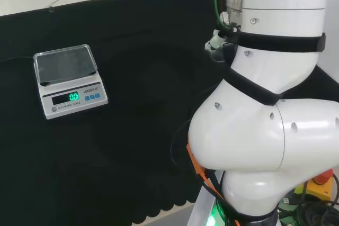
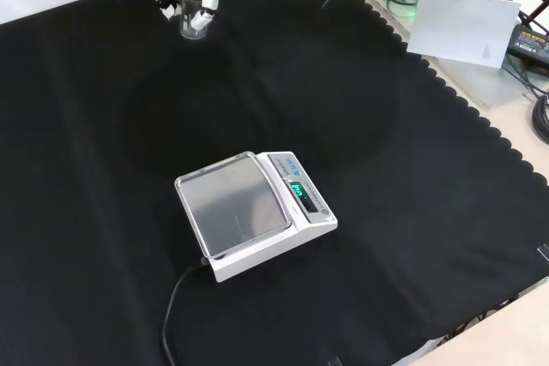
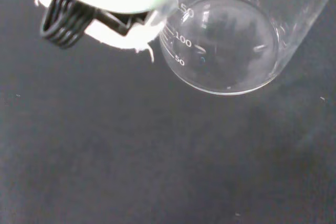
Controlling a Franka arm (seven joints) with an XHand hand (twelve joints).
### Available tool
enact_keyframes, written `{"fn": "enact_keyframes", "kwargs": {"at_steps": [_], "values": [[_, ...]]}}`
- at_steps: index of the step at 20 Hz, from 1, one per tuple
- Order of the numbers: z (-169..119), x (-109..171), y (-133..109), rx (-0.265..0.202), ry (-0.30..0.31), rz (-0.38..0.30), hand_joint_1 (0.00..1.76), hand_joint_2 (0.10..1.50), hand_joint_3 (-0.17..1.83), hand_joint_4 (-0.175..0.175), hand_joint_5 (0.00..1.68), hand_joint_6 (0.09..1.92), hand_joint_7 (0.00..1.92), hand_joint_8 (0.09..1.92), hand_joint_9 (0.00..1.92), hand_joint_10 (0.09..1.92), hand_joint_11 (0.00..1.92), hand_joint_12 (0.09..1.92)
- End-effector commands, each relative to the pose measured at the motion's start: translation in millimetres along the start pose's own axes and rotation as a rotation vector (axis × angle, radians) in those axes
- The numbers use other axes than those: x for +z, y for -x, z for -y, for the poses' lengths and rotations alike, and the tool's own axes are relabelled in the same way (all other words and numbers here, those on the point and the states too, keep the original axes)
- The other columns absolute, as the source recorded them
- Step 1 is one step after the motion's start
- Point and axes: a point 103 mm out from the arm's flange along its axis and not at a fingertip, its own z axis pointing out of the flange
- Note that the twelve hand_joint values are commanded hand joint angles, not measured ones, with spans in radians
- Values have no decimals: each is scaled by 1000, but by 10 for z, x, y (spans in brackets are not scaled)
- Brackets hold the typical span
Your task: Pick up the beaker.
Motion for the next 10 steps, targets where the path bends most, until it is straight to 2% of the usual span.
{"fn": "enact_keyframes", "kwargs": {"at_steps": [1, 10], "values": [[49, -67, -208, -24, -4, 15, 1156, 495, 790, -46, 727, 1037, 973, 739, 1219, 525, 917, 1165], [89, -203, -696, -77, 9, 39, 1159, 497, 796, -48, 739, 1041, 987, 749, 1241, 520, 940, 1162]]}}
